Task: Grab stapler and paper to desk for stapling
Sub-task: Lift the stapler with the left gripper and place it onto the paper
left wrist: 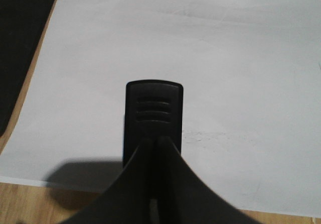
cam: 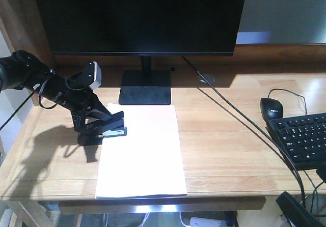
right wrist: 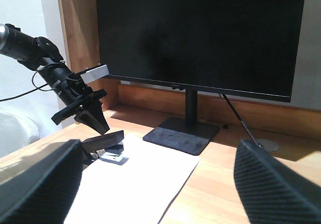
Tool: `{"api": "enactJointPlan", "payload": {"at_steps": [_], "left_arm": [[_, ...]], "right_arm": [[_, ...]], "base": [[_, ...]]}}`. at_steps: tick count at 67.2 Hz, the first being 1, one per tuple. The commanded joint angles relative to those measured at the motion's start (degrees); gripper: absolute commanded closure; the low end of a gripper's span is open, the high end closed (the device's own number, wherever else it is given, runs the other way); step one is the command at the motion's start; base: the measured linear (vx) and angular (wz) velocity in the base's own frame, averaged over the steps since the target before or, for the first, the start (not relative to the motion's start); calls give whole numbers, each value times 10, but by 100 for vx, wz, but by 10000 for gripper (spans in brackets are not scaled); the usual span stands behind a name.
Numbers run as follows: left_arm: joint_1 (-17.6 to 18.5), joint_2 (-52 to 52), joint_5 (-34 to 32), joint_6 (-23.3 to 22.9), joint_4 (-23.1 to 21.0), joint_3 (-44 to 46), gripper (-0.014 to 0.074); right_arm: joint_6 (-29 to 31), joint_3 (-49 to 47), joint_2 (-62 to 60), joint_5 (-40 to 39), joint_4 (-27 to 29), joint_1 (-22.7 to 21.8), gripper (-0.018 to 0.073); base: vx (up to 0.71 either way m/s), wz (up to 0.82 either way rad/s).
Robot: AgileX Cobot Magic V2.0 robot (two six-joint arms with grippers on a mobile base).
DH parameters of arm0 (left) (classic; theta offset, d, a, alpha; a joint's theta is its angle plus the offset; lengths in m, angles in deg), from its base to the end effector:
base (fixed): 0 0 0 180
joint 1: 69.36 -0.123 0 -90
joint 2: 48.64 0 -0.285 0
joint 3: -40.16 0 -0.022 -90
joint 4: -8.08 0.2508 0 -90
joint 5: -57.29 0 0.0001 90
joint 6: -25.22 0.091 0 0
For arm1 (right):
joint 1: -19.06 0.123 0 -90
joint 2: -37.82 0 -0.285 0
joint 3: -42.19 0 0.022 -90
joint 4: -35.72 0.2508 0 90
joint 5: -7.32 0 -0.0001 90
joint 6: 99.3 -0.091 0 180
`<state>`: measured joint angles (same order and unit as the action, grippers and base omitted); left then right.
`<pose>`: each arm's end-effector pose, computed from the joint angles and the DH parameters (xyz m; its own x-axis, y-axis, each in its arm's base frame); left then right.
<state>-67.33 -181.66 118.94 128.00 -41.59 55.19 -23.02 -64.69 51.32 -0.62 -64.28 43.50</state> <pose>0.4375 -0.0766 0.1671 -0.1198 0.7159 -0.6878 0.9845 0.1751 0.0108 0.0514 0.0369 0.2294 -0.0022 0.0678 -0.9977 -0.5346 0.8431 0.0585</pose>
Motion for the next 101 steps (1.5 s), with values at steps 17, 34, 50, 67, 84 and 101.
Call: {"api": "enactJointPlan", "payload": {"at_steps": [17, 34, 50, 67, 84, 101], "left_arm": [[3, 34, 9, -5, -68, 14, 603], [21, 20, 5, -5, -58, 14, 603], [26, -1, -11, -11, -46, 14, 603], [32, -15, -27, -21, -30, 14, 603], [41, -24, -24, -22, 3, 14, 603], [41, -24, -31, -22, 3, 14, 603]], "right_arm": [[1, -16, 6, 9, -25, -2, -22], [1, -16, 6, 8, -25, -2, -22], [1, -16, 6, 8, -25, -2, -22], [1, -16, 6, 8, -25, -2, -22], [1, -16, 6, 8, -25, -2, -22], [1, -16, 6, 8, -25, -2, -22]], "base": [[0, 0], [0, 0], [0, 0], [0, 0], [0, 0], [0, 0]]}}
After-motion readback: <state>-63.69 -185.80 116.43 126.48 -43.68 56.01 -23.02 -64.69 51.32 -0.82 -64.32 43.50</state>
